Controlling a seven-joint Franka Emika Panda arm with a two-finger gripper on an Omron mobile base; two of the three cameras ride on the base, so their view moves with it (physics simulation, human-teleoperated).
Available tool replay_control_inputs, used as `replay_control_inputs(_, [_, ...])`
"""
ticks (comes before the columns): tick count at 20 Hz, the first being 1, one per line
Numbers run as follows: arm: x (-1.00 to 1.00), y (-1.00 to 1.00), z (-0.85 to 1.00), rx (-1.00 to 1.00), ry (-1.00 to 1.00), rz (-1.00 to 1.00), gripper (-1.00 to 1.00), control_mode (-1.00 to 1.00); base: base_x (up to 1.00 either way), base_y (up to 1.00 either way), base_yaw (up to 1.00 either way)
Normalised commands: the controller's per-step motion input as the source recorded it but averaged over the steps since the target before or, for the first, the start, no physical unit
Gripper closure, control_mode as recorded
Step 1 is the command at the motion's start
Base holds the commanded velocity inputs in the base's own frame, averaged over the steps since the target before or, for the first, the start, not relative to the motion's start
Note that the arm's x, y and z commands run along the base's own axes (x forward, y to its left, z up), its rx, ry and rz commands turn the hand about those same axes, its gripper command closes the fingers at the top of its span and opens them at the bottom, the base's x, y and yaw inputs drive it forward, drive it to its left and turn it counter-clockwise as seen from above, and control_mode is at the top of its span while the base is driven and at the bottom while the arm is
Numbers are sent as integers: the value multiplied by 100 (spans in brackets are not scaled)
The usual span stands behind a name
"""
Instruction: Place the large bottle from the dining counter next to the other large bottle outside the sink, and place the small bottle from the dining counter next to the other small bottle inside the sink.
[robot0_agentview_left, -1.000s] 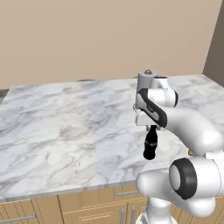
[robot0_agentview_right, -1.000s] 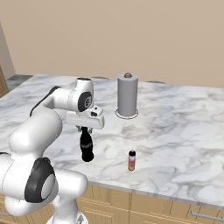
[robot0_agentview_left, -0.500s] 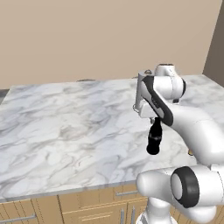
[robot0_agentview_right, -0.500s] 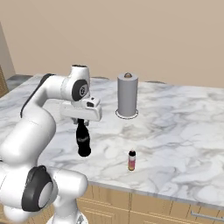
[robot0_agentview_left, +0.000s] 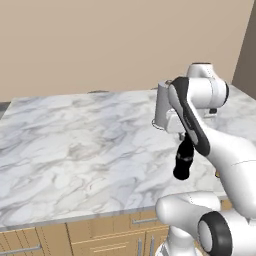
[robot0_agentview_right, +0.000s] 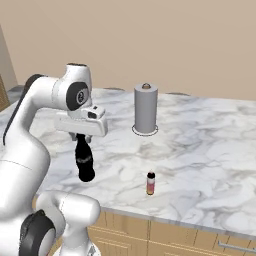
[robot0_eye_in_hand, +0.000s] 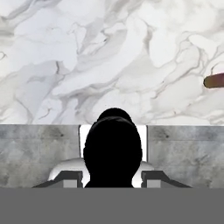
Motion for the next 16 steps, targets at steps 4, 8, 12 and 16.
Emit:
replay_control_inputs(4, [-71,19,18,7,-14,0,100,-100,0,0,0])
replay_control_inputs(8, [-58,6,27,7,-22,0,100,-100,0,0,0])
replay_control_inputs(12, [-60,12,37,1,-12,0,100,-100,0,0,0])
replay_control_inputs(16, [-50,17,34,-1,3,0,100,-100,0,0,0])
